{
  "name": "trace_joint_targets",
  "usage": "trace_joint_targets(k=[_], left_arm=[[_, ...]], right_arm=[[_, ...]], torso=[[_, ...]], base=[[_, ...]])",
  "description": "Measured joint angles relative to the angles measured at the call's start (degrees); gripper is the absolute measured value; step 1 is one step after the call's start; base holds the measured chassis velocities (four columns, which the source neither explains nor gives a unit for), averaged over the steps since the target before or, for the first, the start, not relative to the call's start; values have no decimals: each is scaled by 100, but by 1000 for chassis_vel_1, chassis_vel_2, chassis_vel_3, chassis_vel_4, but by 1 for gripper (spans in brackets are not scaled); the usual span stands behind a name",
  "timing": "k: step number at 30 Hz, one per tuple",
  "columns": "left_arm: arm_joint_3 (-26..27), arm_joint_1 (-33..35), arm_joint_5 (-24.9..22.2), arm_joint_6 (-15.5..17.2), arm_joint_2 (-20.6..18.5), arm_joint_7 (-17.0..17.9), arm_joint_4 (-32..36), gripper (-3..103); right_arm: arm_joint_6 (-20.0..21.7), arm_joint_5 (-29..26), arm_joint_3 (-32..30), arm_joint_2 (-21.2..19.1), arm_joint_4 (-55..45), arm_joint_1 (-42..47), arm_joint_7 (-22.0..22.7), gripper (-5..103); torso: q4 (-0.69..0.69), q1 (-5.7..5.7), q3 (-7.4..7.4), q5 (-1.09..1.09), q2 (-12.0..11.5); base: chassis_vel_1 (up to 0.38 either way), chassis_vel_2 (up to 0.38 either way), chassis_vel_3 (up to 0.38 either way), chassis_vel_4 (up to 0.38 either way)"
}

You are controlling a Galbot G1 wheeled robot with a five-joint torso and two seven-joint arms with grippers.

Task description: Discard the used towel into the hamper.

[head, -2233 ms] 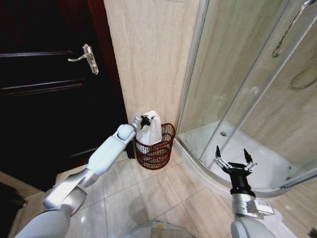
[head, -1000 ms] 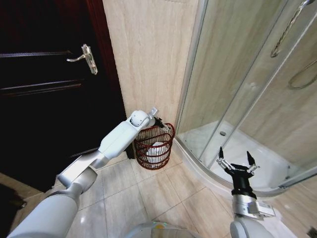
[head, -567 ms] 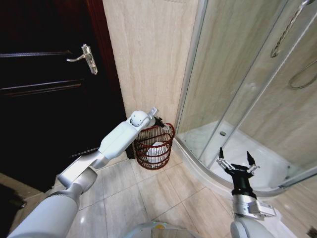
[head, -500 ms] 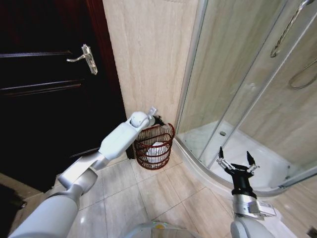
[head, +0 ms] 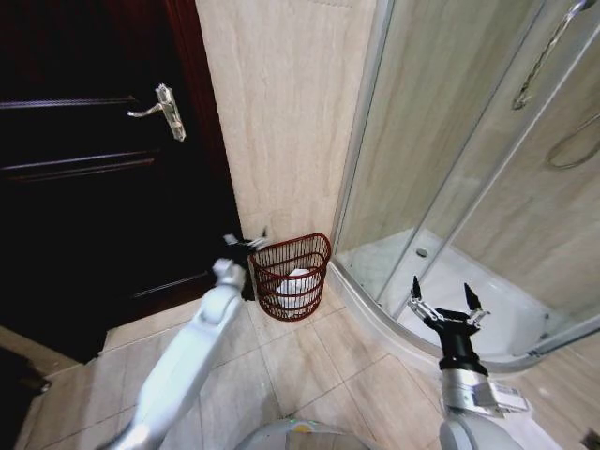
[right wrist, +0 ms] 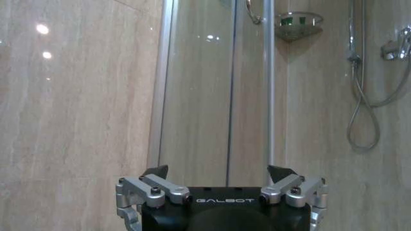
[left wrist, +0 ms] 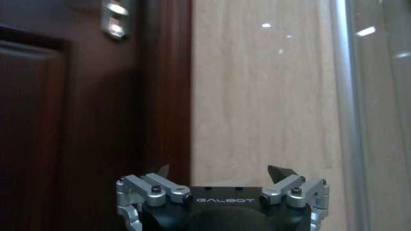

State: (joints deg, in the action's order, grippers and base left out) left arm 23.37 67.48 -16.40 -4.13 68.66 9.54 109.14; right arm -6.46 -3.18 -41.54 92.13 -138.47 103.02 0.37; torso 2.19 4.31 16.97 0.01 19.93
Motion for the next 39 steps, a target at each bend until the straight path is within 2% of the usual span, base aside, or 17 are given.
trace_joint_targets(k=[1,4,5,7,10,11,14,17,26,31,39], left_arm=[[0,0,0,0,0,0,0,100],[638,1131,117,-126,287,-144,509,100],[638,1131,117,-126,287,-144,509,100],[863,1587,128,-214,489,-81,674,100],[1005,1866,129,-163,677,2,890,100],[1076,1956,147,-2,795,24,1064,100],[1105,1938,347,133,905,24,1156,100],[1042,1857,736,31,1056,17,1102,100],[909,1850,770,-94,1036,-6,977,100],[1044,1901,676,-329,907,-151,790,100],[1138,1915,657,-393,889,-193,793,100]], right_arm=[[0,0,0,0,0,0,0,100],[56,30,1,0,-88,52,-49,100],[56,30,1,0,-88,52,-49,100],[96,49,-3,0,-104,104,-106,100],[120,134,11,0,-101,131,-190,100],[129,215,56,0,-84,138,-241,100],[151,309,131,0,-69,140,-283,100],[279,460,155,0,-51,137,-357,100],[330,503,92,0,-45,135,-363,100],[366,509,93,0,-67,135,-353,100],[393,519,100,0,-93,123,-344,100]], torso=[[0,0,0,0,0],[0,0,0,0,0],[0,0,0,0,0],[0,-1,0,0,0],[0,-1,0,0,0],[-1,0,0,-1,0],[-1,-1,1,-2,0],[-2,0,1,-1,0],[-1,1,2,-2,0],[0,1,2,-1,-1],[0,0,1,0,0]], base=[[0,0,0,0],[0,0,0,0],[0,0,0,0],[0,0,0,0],[0,0,0,0],[0,0,0,0],[0,0,0,0],[0,0,0,0],[0,0,0,0],[29,-33,-32,24],[90,-111,-80,106]])
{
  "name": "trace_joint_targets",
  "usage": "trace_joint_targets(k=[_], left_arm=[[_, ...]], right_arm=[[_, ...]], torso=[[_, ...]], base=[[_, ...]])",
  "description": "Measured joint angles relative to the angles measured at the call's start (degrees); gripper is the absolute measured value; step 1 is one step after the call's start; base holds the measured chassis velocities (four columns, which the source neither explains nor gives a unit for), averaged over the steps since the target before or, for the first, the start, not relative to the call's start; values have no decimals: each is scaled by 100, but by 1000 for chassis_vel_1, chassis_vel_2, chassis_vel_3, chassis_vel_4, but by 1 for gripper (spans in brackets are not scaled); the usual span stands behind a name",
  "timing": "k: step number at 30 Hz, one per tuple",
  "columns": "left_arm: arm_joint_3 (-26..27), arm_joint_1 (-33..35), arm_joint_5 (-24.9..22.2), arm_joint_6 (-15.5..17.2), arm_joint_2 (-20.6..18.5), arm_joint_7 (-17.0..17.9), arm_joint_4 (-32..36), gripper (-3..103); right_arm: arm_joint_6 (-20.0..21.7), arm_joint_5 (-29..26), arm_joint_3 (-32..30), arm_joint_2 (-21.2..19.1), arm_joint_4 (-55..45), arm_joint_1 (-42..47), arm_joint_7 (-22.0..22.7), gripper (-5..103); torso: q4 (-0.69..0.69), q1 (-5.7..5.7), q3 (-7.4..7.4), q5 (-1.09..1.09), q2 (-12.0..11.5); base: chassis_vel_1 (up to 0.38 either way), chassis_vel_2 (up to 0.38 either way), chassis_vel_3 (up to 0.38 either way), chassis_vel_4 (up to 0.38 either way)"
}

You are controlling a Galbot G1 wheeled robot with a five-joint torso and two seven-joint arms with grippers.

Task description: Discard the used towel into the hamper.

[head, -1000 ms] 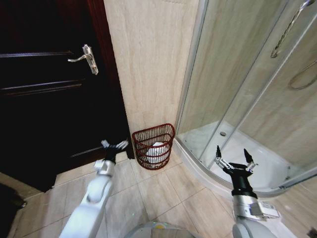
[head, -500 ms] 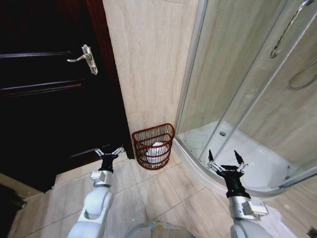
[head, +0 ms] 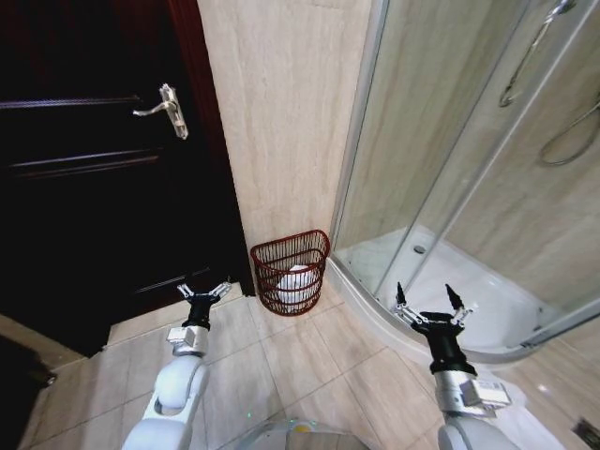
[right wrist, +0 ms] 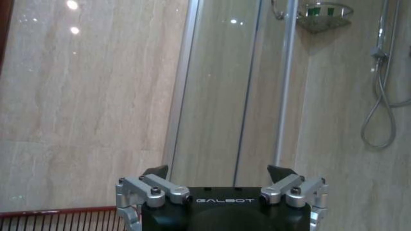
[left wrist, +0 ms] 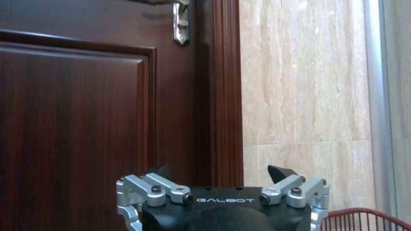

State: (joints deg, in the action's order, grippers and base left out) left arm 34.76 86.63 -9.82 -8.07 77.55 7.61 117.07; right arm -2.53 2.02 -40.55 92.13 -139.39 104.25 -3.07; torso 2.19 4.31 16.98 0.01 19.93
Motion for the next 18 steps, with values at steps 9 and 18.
trace_joint_targets(k=[9,18], left_arm=[[-37,59,33,-93,3,-8,2,100],[-37,106,39,-176,1,-21,18,100]], right_arm=[[-77,-8,-30,0,0,49,29,100],[-147,-12,-30,0,-12,82,35,100]], torso=[[0,0,1,-2,-1],[-1,0,0,-1,0]], base=[[-41,-174,48,183],[-105,-243,103,245]])
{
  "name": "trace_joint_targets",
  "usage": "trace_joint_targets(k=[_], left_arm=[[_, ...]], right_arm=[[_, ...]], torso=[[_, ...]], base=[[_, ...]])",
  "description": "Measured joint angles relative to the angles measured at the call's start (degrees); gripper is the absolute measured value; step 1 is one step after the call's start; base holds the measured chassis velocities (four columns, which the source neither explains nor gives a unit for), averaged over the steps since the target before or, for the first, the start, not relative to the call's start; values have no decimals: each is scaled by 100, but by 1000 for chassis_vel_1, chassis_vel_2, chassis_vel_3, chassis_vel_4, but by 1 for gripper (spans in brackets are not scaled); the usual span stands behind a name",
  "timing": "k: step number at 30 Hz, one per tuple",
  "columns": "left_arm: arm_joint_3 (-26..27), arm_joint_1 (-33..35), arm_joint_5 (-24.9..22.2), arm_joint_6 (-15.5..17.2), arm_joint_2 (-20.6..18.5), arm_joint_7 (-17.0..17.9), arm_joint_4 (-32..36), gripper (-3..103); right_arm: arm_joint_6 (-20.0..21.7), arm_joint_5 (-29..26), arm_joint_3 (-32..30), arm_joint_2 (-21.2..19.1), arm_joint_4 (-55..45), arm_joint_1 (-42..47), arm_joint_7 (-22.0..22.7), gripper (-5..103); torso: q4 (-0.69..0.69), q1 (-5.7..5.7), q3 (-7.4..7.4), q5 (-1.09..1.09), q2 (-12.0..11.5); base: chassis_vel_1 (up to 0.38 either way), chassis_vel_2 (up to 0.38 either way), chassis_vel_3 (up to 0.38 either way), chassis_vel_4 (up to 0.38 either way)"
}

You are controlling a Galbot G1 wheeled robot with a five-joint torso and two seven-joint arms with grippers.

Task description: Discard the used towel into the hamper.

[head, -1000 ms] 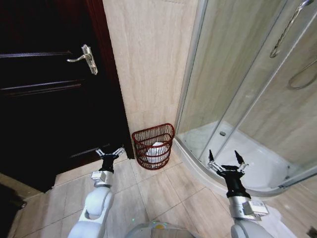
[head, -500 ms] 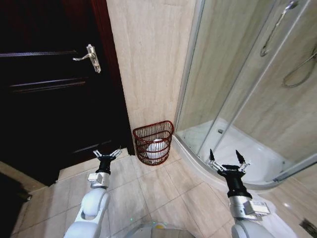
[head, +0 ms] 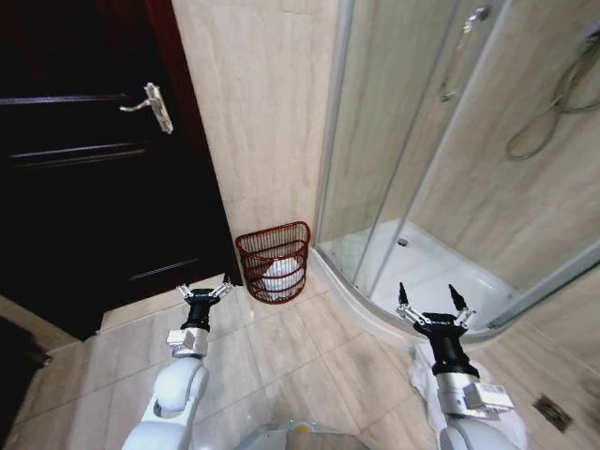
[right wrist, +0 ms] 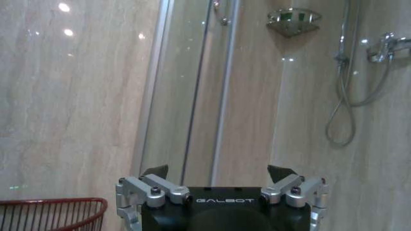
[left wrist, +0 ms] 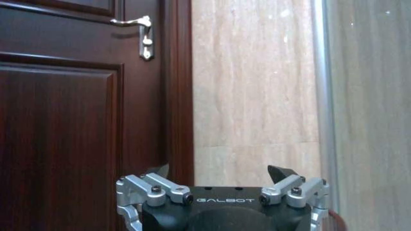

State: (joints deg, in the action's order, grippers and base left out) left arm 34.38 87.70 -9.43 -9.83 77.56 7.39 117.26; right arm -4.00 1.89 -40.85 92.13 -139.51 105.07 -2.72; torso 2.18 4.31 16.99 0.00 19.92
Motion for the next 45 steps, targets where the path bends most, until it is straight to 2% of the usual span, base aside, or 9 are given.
trace_joint_targets(k=[9,24,45], left_arm=[[-63,107,-1,-147,-3,-5,-65,100],[-88,51,76,-40,1,83,-64,100],[-174,-8,73,-185,-1,79,-177,100]], right_arm=[[-2,7,15,0,-26,12,0,100],[-90,61,72,0,37,17,-6,100],[-208,90,86,0,66,0,3,100]], torso=[[1,0,0,1,0],[1,-1,0,0,0],[0,1,0,1,0]], base=[[-98,-227,86,227],[-82,-221,83,218],[-76,-83,-58,-45]])
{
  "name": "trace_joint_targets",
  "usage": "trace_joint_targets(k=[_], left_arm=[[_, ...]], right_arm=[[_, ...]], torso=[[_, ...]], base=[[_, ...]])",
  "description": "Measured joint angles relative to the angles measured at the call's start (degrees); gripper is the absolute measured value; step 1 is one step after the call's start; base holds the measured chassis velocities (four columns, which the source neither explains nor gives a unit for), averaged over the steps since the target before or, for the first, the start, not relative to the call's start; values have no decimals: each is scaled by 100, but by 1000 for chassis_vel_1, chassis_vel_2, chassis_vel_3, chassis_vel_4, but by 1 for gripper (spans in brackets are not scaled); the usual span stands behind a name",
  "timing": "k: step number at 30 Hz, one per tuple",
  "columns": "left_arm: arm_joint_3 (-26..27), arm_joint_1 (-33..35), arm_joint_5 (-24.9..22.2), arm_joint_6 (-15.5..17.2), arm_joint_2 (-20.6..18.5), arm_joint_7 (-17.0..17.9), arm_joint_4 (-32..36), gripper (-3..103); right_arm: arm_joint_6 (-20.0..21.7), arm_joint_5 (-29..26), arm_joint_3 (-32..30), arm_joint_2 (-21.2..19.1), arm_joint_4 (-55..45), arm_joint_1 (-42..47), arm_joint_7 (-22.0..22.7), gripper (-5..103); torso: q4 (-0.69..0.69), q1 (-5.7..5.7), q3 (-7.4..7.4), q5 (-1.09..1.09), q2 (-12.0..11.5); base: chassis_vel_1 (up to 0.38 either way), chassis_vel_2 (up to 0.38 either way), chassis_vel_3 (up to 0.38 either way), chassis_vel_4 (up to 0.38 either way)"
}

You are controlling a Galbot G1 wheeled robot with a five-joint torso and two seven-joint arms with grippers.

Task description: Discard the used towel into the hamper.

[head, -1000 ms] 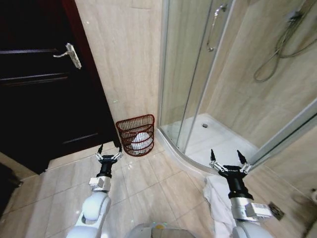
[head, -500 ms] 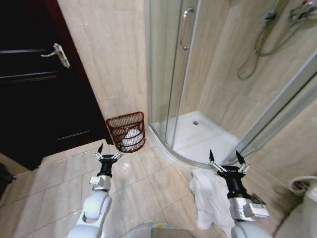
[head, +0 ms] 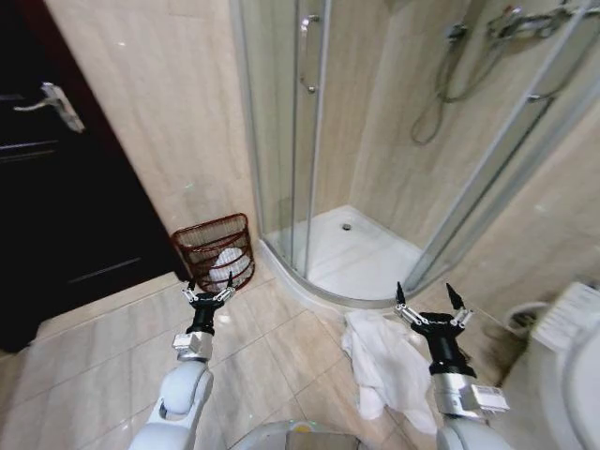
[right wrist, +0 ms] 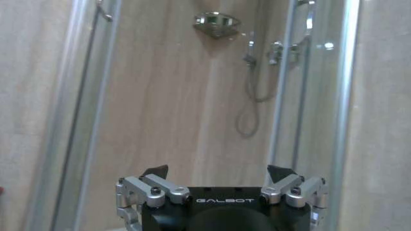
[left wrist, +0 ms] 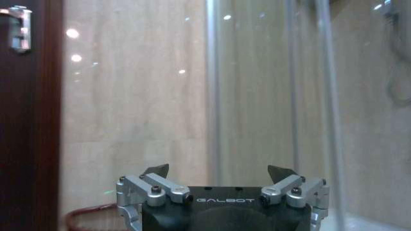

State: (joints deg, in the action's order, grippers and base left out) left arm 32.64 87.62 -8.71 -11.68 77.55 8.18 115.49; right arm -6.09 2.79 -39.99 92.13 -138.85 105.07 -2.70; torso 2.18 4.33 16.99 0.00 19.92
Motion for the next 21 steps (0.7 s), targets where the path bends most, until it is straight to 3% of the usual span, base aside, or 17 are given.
trace_joint_targets(k=[4,14,21], left_arm=[[-25,-79,-56,-212,8,-15,-68,100],[-31,-10,-72,-195,16,-173,-15,100],[-69,-10,-35,-187,24,-177,-11,100]], right_arm=[[-40,-2,4,0,-3,59,2,100],[-151,-12,-1,0,26,126,32,100],[-224,-48,-8,0,56,173,42,100]], torso=[[-2,0,0,0,0],[-3,-16,-20,0,-37],[-3,-75,-134,0,-209]], base=[[-99,-96,-96,-101],[-21,-20,-20,-18],[0,0,0,0]])
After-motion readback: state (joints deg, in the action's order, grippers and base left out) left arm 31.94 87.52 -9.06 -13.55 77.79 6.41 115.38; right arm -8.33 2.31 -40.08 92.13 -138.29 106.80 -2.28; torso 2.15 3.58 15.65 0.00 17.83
